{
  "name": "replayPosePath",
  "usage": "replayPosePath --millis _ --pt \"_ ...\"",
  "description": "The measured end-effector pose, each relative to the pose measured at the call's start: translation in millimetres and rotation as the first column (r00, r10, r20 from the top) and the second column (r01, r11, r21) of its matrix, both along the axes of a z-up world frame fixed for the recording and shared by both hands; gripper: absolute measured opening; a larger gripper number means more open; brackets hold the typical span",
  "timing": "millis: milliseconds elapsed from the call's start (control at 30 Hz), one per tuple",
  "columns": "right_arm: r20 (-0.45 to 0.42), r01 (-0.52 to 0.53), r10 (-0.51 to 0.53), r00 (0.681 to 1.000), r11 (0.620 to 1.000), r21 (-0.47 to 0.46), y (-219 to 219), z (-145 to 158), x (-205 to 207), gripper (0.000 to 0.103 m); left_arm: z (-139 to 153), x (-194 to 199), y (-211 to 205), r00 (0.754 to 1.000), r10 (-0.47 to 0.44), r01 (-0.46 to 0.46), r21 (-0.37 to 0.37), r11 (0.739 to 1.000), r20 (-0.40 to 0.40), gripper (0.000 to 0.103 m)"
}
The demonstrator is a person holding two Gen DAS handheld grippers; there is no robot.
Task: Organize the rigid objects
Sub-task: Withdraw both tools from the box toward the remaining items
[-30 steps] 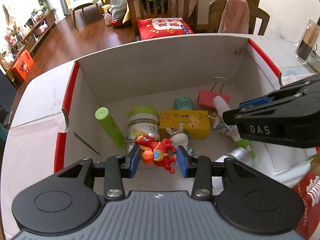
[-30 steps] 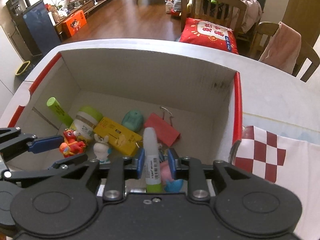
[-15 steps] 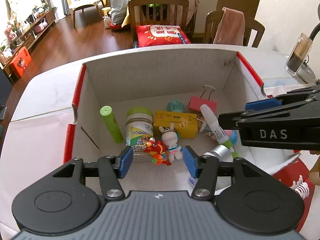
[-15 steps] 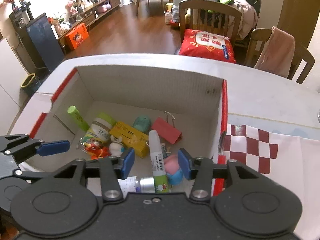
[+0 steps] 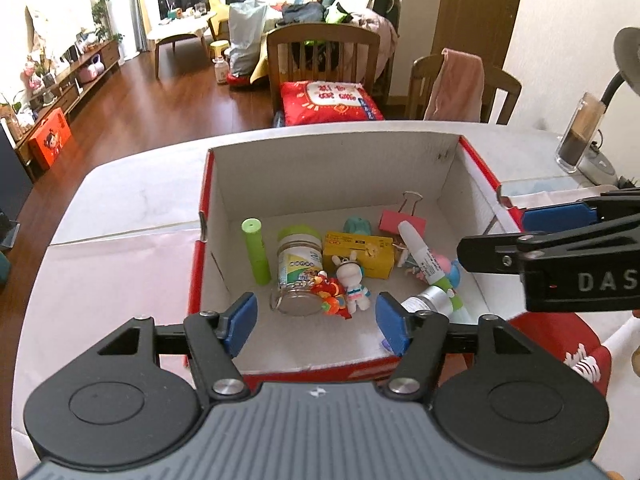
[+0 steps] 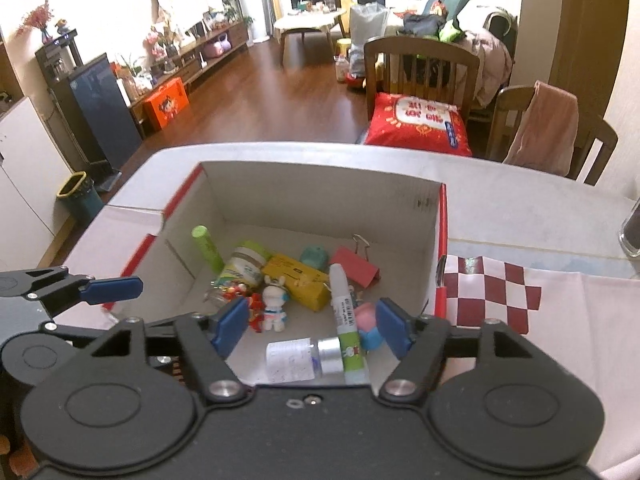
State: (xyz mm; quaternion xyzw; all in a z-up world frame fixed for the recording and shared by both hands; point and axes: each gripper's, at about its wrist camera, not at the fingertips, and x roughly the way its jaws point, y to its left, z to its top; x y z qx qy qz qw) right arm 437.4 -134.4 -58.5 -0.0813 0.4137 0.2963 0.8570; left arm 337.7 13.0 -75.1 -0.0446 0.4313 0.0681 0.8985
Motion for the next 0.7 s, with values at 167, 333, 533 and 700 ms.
replayPosePath --millis 167,333,533,700 --pt "0.026 0.007 -0.008 1.0 1.0 0.026 -10 11 -22 0.083 11 -22 0 0.999 -0.017 0.017 0.001 1.0 0.027 0.065" --pt "0.046 0.015 -0.018 0.999 0.998 0.061 -22 20 -44 0.09 22 -43 -2 0.998 -0.035 0.035 -0.002 0.999 0.058 0.073" --pt "0.071 0.025 -0.032 0.997 0.995 0.092 -41 26 -68 0.095 33 -65 -7 0.994 -0.061 0.062 -0.006 0.998 0.094 0.074" --pt "0.084 0.032 -0.042 0.996 0.993 0.112 -55 23 -85 0.099 41 -88 -14 0.981 -0.077 0.073 0.028 0.997 0.178 0.084"
